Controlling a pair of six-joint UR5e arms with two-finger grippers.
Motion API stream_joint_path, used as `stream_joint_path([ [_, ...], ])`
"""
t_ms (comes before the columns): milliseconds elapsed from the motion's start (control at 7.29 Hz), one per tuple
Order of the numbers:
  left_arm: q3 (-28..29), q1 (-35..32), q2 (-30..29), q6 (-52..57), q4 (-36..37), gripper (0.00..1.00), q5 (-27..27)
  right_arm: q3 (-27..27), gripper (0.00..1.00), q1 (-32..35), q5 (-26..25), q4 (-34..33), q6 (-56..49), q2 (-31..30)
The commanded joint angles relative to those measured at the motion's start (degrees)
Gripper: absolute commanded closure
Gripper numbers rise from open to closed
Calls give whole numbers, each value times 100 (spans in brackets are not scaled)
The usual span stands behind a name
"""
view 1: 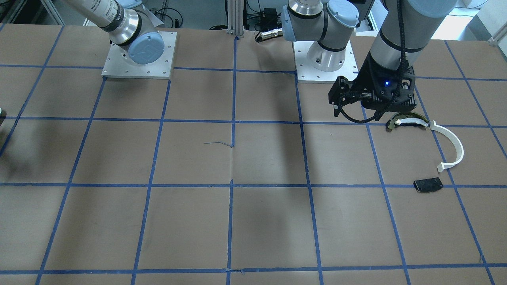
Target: Place bearing gear from tray to pile
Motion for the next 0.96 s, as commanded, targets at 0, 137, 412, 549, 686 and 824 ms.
stream_joint_path([
  [0,-1,7,-13,2,4,0,-11,-10,21,-1,-5,-99,-201,-5],
  [137,-1,7,-31,-41,13,0,-19,-10,27,-1,4,-160,-351,-5],
  [412,-1,7,-31,-15,48,0,-28,16,54,-1,4,-161,-352,4],
  [549,-1,7,-40,2,48,0,-11,-1,77,-1,-14,-161,-344,-5],
  [686,-1,7,-31,2,48,0,-11,-19,88,-1,-14,-152,-335,-5],
  [824,-1,7,-31,11,48,0,-11,-45,92,-1,-179,-83,-282,-40],
])
